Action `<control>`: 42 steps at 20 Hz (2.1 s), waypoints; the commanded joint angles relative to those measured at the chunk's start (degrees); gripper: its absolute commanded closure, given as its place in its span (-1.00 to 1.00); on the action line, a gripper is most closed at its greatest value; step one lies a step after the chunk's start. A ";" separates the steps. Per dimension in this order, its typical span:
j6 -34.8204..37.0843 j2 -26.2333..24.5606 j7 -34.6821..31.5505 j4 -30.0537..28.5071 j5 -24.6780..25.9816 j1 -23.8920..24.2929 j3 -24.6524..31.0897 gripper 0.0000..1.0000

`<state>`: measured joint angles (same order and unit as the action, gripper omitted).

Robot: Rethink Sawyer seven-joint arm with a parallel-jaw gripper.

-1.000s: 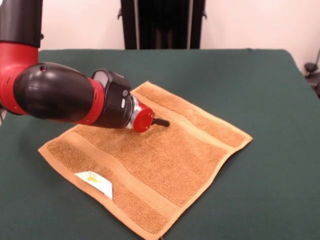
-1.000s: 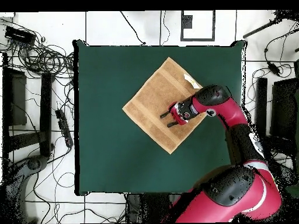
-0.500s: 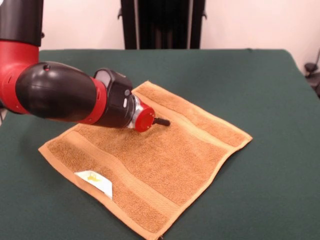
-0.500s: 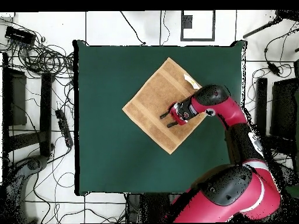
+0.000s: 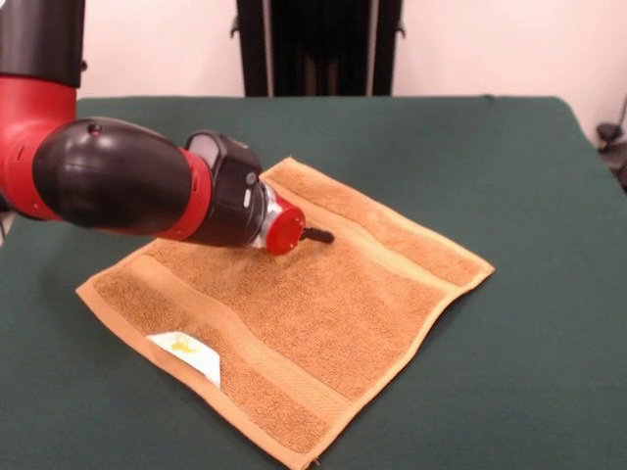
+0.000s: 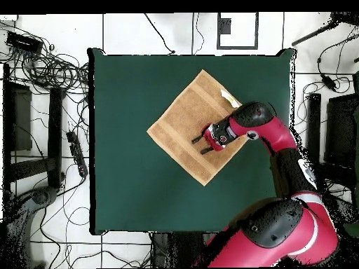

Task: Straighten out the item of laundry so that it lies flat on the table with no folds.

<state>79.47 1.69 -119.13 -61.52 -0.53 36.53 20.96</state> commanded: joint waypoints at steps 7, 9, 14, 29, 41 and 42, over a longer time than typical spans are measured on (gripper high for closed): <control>-1.00 11.04 -6.19 -21.97 -1.69 -3.58 -1.92 -1.00; -0.46 10.48 -5.59 -17.23 0.42 -4.66 -2.77 -1.00; -0.53 15.56 -6.55 -10.62 -0.05 -6.55 -2.94 -1.00; -13.03 12.68 -2.49 -2.49 -2.97 -5.84 0.56 -1.00; -25.00 13.37 -1.51 -11.27 -17.46 -2.30 9.94 -1.00; -25.92 13.58 -1.44 -12.34 -18.58 -2.12 10.62 -1.00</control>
<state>61.44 16.16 -119.13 -64.87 -12.04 35.33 21.25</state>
